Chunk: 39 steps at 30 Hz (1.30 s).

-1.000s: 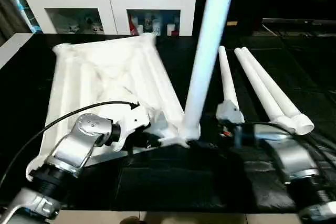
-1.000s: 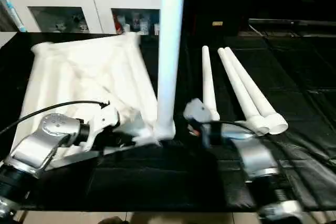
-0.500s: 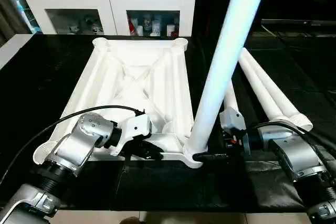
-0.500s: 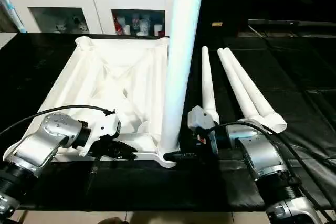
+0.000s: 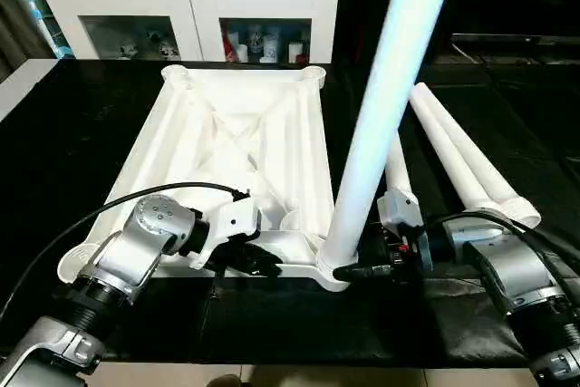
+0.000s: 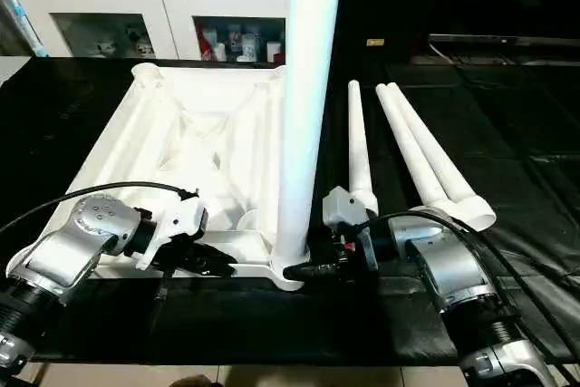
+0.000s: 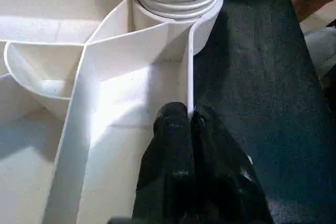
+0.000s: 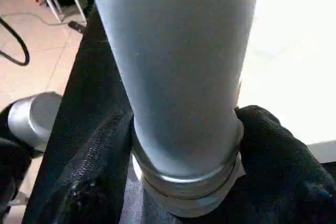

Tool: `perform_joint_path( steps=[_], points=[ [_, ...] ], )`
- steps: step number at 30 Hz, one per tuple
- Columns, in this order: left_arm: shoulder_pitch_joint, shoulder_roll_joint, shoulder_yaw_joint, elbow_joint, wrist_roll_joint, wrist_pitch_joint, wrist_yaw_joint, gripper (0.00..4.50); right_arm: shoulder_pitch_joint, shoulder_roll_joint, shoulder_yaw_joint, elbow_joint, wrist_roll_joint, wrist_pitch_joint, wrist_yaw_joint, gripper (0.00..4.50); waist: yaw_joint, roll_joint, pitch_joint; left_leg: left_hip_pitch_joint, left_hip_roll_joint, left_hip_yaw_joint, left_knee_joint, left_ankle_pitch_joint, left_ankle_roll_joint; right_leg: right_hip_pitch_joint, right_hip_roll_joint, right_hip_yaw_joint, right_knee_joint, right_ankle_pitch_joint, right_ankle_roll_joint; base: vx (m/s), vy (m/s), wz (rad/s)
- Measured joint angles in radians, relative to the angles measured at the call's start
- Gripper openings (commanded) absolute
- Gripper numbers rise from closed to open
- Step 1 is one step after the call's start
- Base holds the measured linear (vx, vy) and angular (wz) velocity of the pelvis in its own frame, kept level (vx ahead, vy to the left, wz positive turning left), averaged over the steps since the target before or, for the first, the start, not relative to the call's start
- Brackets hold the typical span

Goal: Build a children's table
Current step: Rotate leg to tighten

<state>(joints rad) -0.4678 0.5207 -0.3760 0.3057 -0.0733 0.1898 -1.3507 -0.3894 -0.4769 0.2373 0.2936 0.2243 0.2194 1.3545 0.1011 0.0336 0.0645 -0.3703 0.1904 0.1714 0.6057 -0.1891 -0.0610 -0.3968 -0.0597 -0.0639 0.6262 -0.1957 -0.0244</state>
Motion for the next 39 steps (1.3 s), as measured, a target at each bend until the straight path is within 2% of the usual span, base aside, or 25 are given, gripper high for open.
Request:
perform_joint_path(
  steps=[4,10,13,16,22,23,27,32,36,39],
  points=[
    [0.018,-0.03,0.046,-0.003,-0.009,0.051,0.071,0.0,0.012,0.049,-0.04,-0.015,0.008,0.065,-0.1,2.7,-0.005,0.0,0.0,0.001,0.0,0.0,0.001,0.0,-0.001,0.0,0.0,0.0,0.002,0.0,0.0,0.0,0.0,0.0],
    [0.071,-0.105,0.126,-0.076,-0.008,0.206,0.289,0.0,0.009,0.2,-0.106,0.015,-0.05,0.085,-0.411,2.7,-0.054,-0.001,0.0,0.002,0.0,0.0,-0.002,0.002,-0.004,-0.001,0.001,0.0,0.003,0.001,-0.002,0.0,0.0,0.0],
    [0.086,-0.151,0.16,-0.118,0.006,0.286,0.401,0.0,-0.025,0.275,-0.118,0.045,-0.084,0.099,-0.564,2.7,-0.066,-0.001,0.0,0.002,0.001,0.0,-0.004,0.003,-0.005,-0.002,0.002,0.0,0.003,0.001,-0.002,0.0,0.0,0.0],
    [0.091,-0.196,0.182,-0.148,0.016,0.346,0.488,0.0,-0.053,0.326,-0.13,0.071,-0.109,0.107,-0.672,2.69,-0.065,-0.001,0.0,0.002,0.001,-0.001,-0.004,0.003,-0.005,-0.004,0.002,-0.001,0.002,0.001,-0.001,0.0,0.0,0.0],
    [0.095,-0.246,0.192,-0.195,0.028,0.418,0.585,0.0,-0.072,0.365,-0.14,0.088,-0.135,0.098,-0.766,2.69,-0.063,-0.001,0.0,-0.001,0.001,0.0,-0.004,0.003,-0.005,-0.005,0.001,0.0,-0.002,0.001,-0.001,0.0,0.0,0.0],
    [0.095,-0.247,0.191,-0.2,0.028,0.424,0.589,0.0,-0.072,0.365,-0.142,0.089,-0.135,0.095,-0.764,3.25,-0.062,-0.001,0.0,-0.001,0.001,0.0,-0.004,0.002,-0.004,-0.005,0.001,0.0,-0.003,0.001,-0.001,0.0,0.0,0.0],
    [0.095,-0.243,0.184,-0.204,0.028,0.425,0.59,0.0,-0.069,0.364,-0.142,0.088,-0.134,0.091,-0.75,3.61,-0.063,-0.001,0.0,-0.003,0.001,0.0,-0.004,0.002,-0.004,-0.006,0.001,-0.001,-0.003,0.001,-0.001,0.0,0.0,0.0],
    [0.09,-0.207,0.167,-0.203,0.027,0.411,0.541,0.0,-0.045,0.337,-0.139,0.067,-0.108,0.083,-0.684,4.0,-0.058,0.0,0.0,-0.002,0.001,0.0,-0.004,0.002,-0.004,-0.006,0.001,-0.001,-0.003,0.001,-0.001,0.0,0.0,0.0],
    [0.082,-0.158,0.142,-0.177,0.026,0.347,0.458,0.0,-0.023,0.256,-0.111,0.034,-0.1,0.068,-0.558,4.45,-0.044,0.0,0.0,-0.002,0.001,0.0,-0.004,0.002,-0.004,-0.006,0.001,-0.001,-0.002,0.001,-0.001,0.0,0.0,0.0],
    [0.075,-0.104,0.127,-0.143,0.021,0.275,0.372,0.0,-0.01,0.189,-0.091,0.021,-0.089,0.046,-0.453,4.45,-0.035,0.0,0.0,-0.002,0.001,-0.001,-0.004,0.002,-0.004,-0.005,0.001,-0.001,-0.002,0.001,-0.001,0.0,0.0,0.0]
  ],
)
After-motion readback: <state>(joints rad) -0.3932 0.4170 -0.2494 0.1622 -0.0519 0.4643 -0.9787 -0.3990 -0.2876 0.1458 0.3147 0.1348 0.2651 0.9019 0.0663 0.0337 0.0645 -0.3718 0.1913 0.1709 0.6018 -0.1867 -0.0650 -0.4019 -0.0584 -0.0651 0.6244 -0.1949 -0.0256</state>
